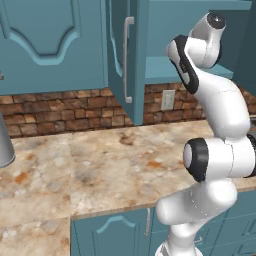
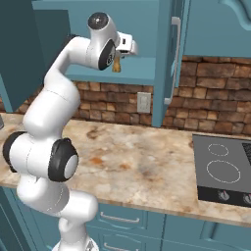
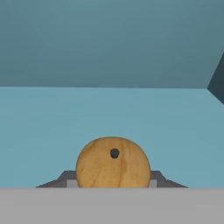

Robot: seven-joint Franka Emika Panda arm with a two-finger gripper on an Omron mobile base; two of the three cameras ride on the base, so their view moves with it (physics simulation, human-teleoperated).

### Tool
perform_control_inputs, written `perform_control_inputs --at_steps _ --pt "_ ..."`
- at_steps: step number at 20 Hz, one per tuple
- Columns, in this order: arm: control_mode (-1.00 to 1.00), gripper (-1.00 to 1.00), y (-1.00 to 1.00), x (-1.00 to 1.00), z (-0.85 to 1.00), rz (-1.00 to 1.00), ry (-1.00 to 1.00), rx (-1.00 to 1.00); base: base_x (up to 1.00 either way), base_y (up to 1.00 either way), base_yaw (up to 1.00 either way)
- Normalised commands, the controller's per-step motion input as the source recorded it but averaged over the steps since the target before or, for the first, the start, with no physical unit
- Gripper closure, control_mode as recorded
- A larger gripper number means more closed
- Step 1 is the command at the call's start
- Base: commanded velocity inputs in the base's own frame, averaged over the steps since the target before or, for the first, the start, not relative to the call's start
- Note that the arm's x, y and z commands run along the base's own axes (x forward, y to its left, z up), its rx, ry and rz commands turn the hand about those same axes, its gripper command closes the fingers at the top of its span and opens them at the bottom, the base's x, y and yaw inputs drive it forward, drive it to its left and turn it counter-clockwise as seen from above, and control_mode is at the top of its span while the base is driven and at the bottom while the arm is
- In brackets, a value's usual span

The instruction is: Retrieve the shaker from the cabinet and place it next the steak on a plate on the dining table.

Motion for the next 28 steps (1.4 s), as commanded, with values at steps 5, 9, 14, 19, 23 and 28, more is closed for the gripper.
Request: perform_control_inputs --at_steps 5,9,14,19,23,28 --pt "-1.00 1.00 0.00 -1.00 0.00 0.04 -0.14 0.00 0.00 0.00 0.00" --pt "-1.00 1.00 0.00 -1.00 0.00 0.00 -0.06 0.00 0.00 0.00 0.00" --pt "-1.00 1.00 0.00 -1.00 0.00 0.00 0.00 0.00 0.00 0.00 0.00" --pt "-1.00 1.00 0.00 -0.96 -0.09 0.00 0.01 0.00 0.00 0.00 0.00" --pt "-1.00 1.00 0.04 -0.72 -0.16 0.00 0.06 0.00 0.00 0.00 0.00" --pt "-1.00 1.00 0.12 -0.65 -0.27 0.00 0.04 -0.01 0.00 0.00 0.00"
